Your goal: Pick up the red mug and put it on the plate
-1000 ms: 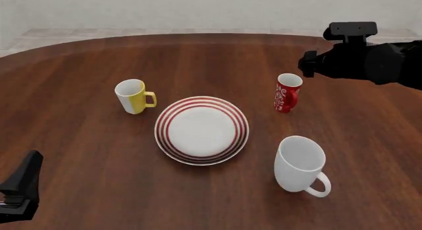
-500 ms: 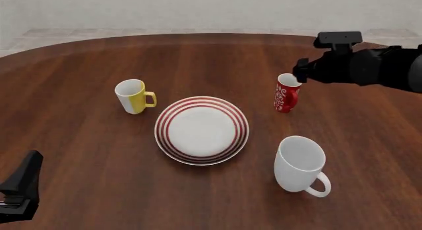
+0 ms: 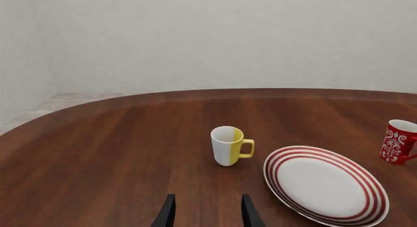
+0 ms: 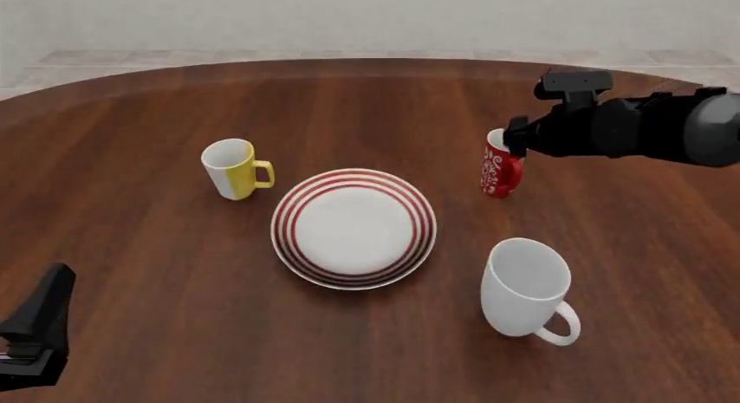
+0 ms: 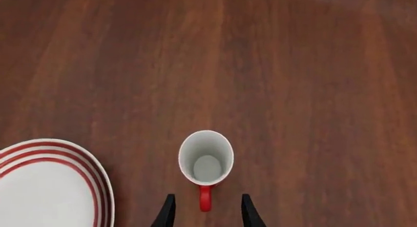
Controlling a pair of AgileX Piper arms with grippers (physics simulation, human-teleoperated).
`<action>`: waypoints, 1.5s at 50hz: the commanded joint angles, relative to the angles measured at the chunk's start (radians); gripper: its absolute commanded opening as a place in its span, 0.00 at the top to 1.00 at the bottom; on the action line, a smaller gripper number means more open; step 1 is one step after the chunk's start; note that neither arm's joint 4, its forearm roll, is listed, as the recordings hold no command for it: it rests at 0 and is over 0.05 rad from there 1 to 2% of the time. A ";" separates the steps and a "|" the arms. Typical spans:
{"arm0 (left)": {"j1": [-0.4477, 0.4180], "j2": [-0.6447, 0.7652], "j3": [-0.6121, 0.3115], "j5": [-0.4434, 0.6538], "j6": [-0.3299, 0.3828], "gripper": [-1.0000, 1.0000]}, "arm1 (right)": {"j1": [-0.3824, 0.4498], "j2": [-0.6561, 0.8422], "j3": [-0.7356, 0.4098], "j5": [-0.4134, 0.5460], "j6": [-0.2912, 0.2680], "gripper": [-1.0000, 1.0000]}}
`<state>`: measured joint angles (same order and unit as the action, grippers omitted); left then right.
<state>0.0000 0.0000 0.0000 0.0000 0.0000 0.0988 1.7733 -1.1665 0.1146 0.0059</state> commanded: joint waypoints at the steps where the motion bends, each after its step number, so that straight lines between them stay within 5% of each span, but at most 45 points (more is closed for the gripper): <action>1: 0.000 0.000 0.000 0.000 0.000 0.00 | -0.002 0.030 -0.004 -0.008 0.002 0.00; 75: 0.000 0.000 0.000 0.000 0.000 0.00 | 0.000 0.161 0.002 -0.062 -0.004 0.00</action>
<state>0.0000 0.0000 0.0000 0.0000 0.0000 0.0949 1.9173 -1.1633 0.0590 0.0021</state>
